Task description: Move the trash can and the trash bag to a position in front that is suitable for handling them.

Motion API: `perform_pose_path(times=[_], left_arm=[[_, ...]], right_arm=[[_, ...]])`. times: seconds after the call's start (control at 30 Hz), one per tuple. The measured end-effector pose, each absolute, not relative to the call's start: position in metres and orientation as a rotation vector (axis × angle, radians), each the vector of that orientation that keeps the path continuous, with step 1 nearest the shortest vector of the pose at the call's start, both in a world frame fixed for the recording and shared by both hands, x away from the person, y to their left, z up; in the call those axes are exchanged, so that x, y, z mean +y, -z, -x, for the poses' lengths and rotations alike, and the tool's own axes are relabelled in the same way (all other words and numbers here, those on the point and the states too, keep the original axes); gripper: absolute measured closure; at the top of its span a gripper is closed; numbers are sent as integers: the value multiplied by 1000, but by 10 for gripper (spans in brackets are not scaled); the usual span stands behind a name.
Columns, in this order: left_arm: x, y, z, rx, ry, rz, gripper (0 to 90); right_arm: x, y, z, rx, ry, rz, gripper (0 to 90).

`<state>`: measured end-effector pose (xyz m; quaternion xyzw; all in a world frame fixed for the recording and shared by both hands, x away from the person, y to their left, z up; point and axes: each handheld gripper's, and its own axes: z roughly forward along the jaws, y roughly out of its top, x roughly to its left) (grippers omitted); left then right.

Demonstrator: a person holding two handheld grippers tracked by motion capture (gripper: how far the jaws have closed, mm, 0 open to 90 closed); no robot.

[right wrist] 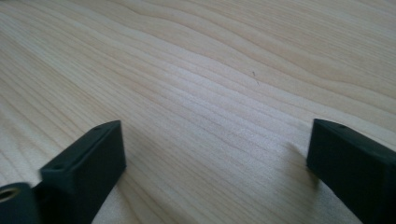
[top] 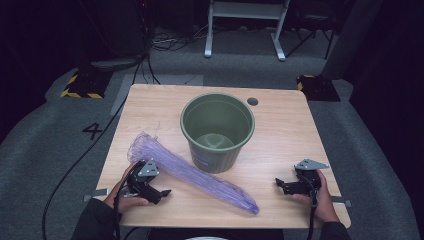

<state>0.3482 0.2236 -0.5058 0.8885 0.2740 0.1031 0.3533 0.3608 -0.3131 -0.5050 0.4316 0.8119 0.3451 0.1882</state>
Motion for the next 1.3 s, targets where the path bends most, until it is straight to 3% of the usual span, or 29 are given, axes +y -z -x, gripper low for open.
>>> perform_pose_path(times=[0.03, 0.07, 0.5, 1.03, 1.3], left_arm=[[223, 506, -349, 708, -265, -2296, 0], [223, 506, -350, 710, -266, -2296, 0], [222, 506, -350, 717, -272, -2294, 0], [221, 506, -350, 733, -278, -2294, 0], [221, 506, -350, 733, -278, -2294, 0]], right_arm=[[-315, 504, -359, 2272, -998, -1196, 168], [-315, 504, -359, 2268, -1006, -1198, 174], [-298, 480, -353, 2252, -1139, -1071, 186], [-221, 391, -361, 2250, -1303, -708, 192], [-208, 373, -370, 2255, -1304, -649, 191]])
